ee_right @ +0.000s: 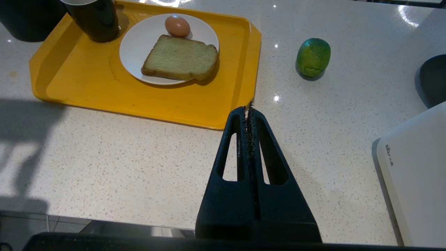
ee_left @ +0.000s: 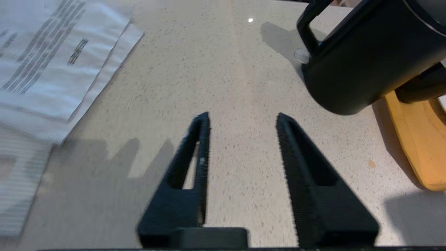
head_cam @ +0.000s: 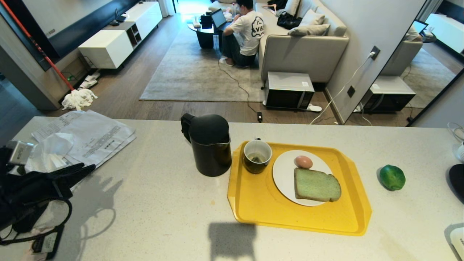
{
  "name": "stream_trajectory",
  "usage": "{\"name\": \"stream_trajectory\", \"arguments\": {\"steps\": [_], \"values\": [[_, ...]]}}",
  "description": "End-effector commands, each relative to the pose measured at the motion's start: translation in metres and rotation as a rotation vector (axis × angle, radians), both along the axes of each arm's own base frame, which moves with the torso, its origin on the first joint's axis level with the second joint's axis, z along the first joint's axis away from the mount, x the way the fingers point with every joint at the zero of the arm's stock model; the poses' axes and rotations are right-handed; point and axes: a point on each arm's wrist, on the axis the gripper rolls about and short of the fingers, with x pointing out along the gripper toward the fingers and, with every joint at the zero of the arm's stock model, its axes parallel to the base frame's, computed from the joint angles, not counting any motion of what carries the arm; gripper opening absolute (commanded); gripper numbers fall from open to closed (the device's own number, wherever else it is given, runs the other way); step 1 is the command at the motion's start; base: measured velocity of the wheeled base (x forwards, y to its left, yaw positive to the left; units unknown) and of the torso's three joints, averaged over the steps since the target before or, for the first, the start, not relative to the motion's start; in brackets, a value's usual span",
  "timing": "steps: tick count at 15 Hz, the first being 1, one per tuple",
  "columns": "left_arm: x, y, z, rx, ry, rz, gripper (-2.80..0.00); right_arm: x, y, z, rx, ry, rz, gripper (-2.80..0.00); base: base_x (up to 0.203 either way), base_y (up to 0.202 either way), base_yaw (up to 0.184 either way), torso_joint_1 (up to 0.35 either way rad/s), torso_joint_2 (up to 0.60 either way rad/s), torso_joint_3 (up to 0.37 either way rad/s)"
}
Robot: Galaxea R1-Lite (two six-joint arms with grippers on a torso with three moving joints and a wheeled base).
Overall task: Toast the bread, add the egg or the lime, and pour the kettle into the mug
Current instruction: Pick up the kettle
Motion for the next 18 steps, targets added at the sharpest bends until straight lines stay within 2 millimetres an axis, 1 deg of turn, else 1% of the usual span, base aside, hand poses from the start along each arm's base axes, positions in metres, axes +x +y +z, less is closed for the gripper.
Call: {"name": "stream_trajectory", "arguments": {"steps": [1,3,4,6,9,11,15,17,18], "values": [[0.026,0.004,-0.013,-0.011,0.007,-0.073,0.0,0.0,0.0,0.0,0.0,0.001,-0.001,-2.8,0.0,0.0,0.0,0.0,0.0,0.0],[0.04,0.005,-0.025,-0.005,-0.012,-0.116,0.0,0.0,0.0,0.0,0.0,0.001,0.001,-2.8,0.0,0.0,0.0,0.0,0.0,0.0],[0.048,0.003,-0.027,0.005,-0.037,-0.147,0.0,0.0,0.0,0.0,0.0,0.001,0.0,-2.8,0.0,0.0,0.0,0.0,0.0,0.0],[0.063,0.0,-0.023,0.034,-0.095,-0.212,0.0,0.0,0.0,0.0,0.0,0.001,0.001,-2.8,0.0,0.0,0.0,0.0,0.0,0.0],[0.086,-0.005,-0.022,0.092,-0.157,-0.281,0.0,0.0,0.0,0.0,0.0,0.001,0.001,-2.8,0.0,0.0,0.0,0.0,0.0,0.0],[0.103,-0.001,-0.03,0.129,-0.192,-0.319,0.0,0.0,0.0,0.0,0.0,0.001,0.0,-2.8,0.0,0.0,0.0,0.0,0.0,0.0],[0.126,0.006,-0.041,0.146,-0.228,-0.393,0.0,0.0,0.0,0.0,0.0,0.001,0.001,-2.8,0.0,0.0,0.0,0.0,0.0,0.0],[0.14,0.012,-0.04,0.17,-0.267,-0.406,0.0,0.0,0.0,0.0,0.0,0.001,0.0,-2.8,0.0,0.0,0.0,0.0,0.0,0.0],[0.144,0.013,-0.039,0.18,-0.281,-0.423,0.0,0.0,0.0,0.0,0.0,0.001,0.0,-2.8,0.0,0.0,0.0,0.0,0.0,0.0]]}}
